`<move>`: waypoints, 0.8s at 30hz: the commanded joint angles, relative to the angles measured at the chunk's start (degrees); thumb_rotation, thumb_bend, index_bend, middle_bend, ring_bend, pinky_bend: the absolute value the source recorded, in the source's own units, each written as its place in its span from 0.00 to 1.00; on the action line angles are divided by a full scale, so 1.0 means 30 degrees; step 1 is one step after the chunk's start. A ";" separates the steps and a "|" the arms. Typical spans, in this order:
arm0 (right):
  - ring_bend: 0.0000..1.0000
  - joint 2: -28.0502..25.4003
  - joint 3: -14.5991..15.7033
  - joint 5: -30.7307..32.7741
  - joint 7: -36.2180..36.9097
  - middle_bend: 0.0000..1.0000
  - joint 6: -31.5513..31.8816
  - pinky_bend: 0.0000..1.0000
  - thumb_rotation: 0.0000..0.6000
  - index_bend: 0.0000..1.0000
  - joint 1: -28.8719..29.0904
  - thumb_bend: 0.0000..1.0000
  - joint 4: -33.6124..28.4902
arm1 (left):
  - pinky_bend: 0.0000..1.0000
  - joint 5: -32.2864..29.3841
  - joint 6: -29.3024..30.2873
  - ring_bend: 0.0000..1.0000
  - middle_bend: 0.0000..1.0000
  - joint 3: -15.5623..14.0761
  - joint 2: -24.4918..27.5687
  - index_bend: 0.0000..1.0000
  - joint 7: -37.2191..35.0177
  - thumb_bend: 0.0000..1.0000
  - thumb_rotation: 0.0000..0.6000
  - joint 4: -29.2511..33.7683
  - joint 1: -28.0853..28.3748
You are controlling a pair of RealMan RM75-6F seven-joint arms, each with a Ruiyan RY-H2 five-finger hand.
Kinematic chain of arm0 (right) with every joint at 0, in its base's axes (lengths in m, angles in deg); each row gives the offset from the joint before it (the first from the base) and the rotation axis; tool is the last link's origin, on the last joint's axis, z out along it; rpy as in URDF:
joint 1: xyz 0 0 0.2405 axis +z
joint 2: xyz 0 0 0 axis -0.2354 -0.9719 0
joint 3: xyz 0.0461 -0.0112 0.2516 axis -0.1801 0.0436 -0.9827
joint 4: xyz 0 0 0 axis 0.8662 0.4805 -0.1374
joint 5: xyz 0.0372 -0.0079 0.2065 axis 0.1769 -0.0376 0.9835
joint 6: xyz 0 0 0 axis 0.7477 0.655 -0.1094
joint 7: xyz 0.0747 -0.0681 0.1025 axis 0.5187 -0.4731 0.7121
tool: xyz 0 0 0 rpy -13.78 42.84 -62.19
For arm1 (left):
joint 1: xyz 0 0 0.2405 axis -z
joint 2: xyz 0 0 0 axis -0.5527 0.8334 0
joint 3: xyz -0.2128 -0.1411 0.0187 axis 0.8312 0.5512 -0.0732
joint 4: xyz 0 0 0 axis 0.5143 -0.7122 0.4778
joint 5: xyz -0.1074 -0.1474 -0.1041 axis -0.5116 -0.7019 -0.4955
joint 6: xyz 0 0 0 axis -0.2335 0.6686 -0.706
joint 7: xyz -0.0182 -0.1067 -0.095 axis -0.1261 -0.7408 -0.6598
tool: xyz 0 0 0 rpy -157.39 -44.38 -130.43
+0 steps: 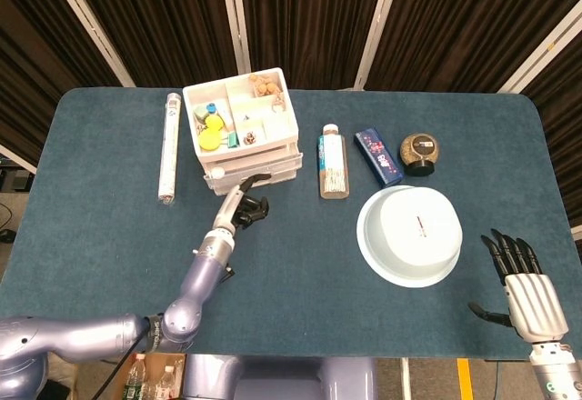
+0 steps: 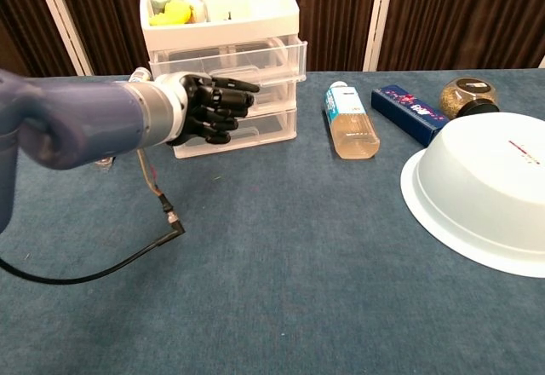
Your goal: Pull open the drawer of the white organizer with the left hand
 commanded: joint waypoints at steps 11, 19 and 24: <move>0.00 0.0068 -0.0015 0.0081 -0.0135 0.00 -0.0049 0.00 1.00 0.00 0.0012 0.11 0.0005 | 0.93 0.6108 0.0960 0.93 0.99 -0.4230 0.2691 0.11 0.2951 0.66 1.00 0.2025 -0.1445; 0.00 0.0112 0.0004 0.0053 -0.0225 0.00 -0.0110 0.00 1.00 0.00 0.0048 0.11 -0.0017 | 0.93 0.9588 0.2356 0.93 1.00 -0.4776 0.3315 0.18 0.3783 0.68 1.00 0.2478 -0.1741; 0.00 0.0106 -0.0004 0.0115 -0.0186 0.00 -0.0200 0.00 1.00 0.00 0.0085 0.11 -0.0022 | 0.93 0.9260 0.3398 0.94 1.00 -0.4144 0.3482 0.20 0.5763 0.69 1.00 0.2694 -0.1313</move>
